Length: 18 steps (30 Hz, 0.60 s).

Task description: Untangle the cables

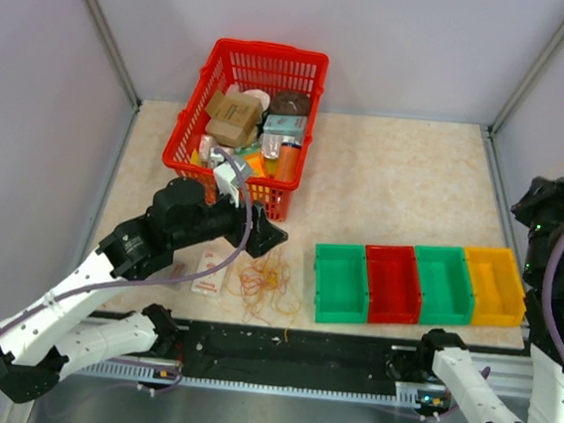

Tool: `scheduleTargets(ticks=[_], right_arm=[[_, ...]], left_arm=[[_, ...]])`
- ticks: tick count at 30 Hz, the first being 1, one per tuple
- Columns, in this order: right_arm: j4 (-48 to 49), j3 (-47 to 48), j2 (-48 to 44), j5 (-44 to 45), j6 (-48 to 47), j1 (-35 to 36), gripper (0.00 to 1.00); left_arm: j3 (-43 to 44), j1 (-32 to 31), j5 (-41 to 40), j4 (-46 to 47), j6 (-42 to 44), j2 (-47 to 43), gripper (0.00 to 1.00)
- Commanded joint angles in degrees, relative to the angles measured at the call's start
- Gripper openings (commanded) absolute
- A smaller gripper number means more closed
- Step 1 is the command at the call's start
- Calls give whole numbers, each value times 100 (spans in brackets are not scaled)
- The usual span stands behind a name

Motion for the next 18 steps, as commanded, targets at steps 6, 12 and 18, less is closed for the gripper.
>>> scheduleTargets(ticks=[6, 12, 18], right_arm=[[-599, -974, -246, 982, 328, -48, 0], [-942, -1308, -501, 1166, 390, -48, 0], [-960, -1766, -712, 1202, 584, -48, 0]], left_arm=[[35, 6, 588, 2, 631, -324, 97], [-71, -29, 623, 2, 613, -386, 97], [-27, -56, 729, -25, 569, -395, 97]])
